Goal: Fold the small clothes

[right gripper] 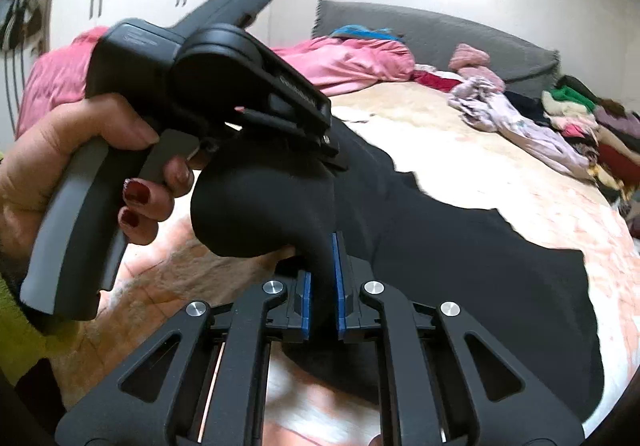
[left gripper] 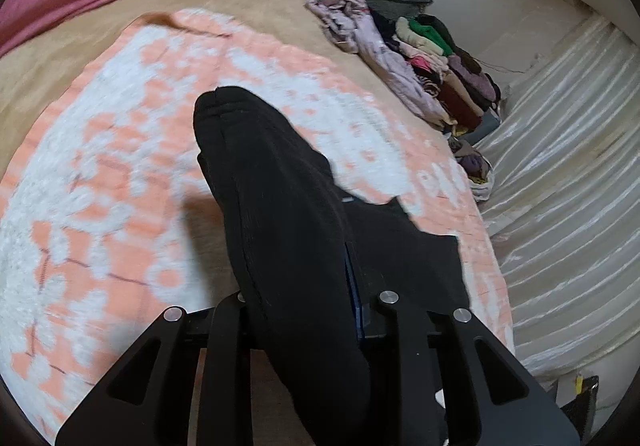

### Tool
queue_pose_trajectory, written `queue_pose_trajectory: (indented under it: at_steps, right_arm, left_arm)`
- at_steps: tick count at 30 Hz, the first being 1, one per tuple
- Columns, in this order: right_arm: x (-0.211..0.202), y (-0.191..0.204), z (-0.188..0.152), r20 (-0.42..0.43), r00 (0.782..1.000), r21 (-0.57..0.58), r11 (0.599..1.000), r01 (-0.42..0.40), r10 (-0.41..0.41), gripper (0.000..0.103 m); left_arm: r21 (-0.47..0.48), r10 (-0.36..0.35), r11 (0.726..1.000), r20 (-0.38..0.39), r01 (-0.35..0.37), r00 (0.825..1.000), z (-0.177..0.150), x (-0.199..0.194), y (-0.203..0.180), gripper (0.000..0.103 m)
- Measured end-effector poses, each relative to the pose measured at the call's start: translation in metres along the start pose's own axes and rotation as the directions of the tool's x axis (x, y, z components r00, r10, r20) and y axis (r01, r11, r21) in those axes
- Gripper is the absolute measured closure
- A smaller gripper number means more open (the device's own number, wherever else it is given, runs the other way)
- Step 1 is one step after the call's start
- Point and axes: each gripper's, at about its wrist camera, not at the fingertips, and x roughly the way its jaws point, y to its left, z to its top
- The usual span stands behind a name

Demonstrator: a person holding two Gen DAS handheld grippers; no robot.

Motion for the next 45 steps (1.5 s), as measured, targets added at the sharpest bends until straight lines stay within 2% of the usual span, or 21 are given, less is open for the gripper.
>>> queue_pose_trajectory:
  at_steps: [8, 14, 20, 25, 27, 28, 29, 30, 32, 34, 37, 40, 43, 45]
  right_arm:
    - [-0.035, -0.063, -0.010, 0.039, 0.999, 0.176, 0.984, 0.017, -0.024, 0.099]
    - [-0.054, -0.107, -0.031, 0.034, 0.998, 0.301, 0.953, 0.043, -0.056, 0.099]
    - [-0.063, -0.144, -0.055, 0.006, 0.997, 0.416, 0.906, 0.072, -0.082, 0.099]
    - [-0.057, -0.162, -0.071, -0.043, 0.995, 0.482, 0.870, 0.104, -0.095, 0.099]
    - [-0.057, -0.170, -0.078, -0.053, 0.995, 0.521, 0.848, 0.096, -0.080, 0.098]
    - [-0.056, -0.173, -0.080, -0.059, 0.996, 0.537, 0.839, 0.092, -0.072, 0.097]
    - [-0.055, -0.177, -0.082, -0.065, 0.995, 0.553, 0.828, 0.094, -0.069, 0.093]
    - [-0.057, -0.179, -0.084, -0.067, 0.996, 0.564, 0.821, 0.093, -0.066, 0.086]
    - [-0.060, -0.183, -0.088, -0.081, 0.995, 0.584, 0.806, 0.099, -0.064, 0.083]
    - [-0.064, -0.188, -0.092, -0.096, 0.993, 0.603, 0.790, 0.111, -0.066, 0.079]
    - [-0.081, -0.194, -0.098, -0.090, 0.993, 0.632, 0.766, 0.115, -0.075, 0.072]
    - [-0.102, -0.205, -0.092, -0.046, 0.990, 0.636, 0.761, 0.131, -0.131, 0.067]
    - [-0.115, -0.220, -0.079, -0.012, 0.984, 0.619, 0.771, 0.148, -0.179, 0.061]
    - [-0.113, -0.229, -0.066, 0.005, 0.985, 0.596, 0.792, 0.135, -0.173, 0.058]
  left_arm:
    - [0.097, 0.038, 0.995, -0.017, -0.036, 0.999, 0.001, 0.021, -0.089, 0.081]
    - [0.192, 0.091, 0.978, -0.063, -0.077, 0.994, -0.015, 0.059, -0.156, 0.081]
    - [0.253, 0.144, 0.961, -0.118, -0.110, 0.983, -0.035, 0.100, -0.198, 0.081]
    - [0.302, 0.211, 0.941, -0.163, -0.155, 0.964, -0.051, 0.140, -0.220, 0.077]
    - [0.311, 0.215, 0.938, -0.174, -0.153, 0.961, -0.056, 0.153, -0.223, 0.069]
    - [0.319, 0.209, 0.937, -0.181, -0.144, 0.961, -0.058, 0.157, -0.226, 0.057]
    - [0.325, 0.198, 0.937, -0.182, -0.132, 0.963, -0.059, 0.157, -0.227, 0.050]
    - [0.331, 0.188, 0.936, -0.174, -0.123, 0.967, -0.060, 0.155, -0.230, 0.048]
    - [0.312, 0.126, 0.947, -0.155, -0.073, 0.980, -0.058, 0.142, -0.229, 0.035]
    - [0.282, 0.077, 0.958, -0.117, -0.041, 0.990, -0.054, 0.128, -0.226, 0.034]
    - [0.260, 0.058, 0.964, -0.032, -0.048, 0.998, -0.047, 0.097, -0.211, 0.034]
    - [0.252, 0.128, 0.958, 0.054, -0.138, 0.990, -0.048, 0.066, -0.180, 0.035]
    - [0.253, 0.190, 0.946, 0.071, -0.202, 0.979, -0.055, 0.053, -0.151, 0.035]
    - [0.256, 0.211, 0.942, 0.059, -0.220, 0.976, -0.061, 0.051, -0.135, 0.035]
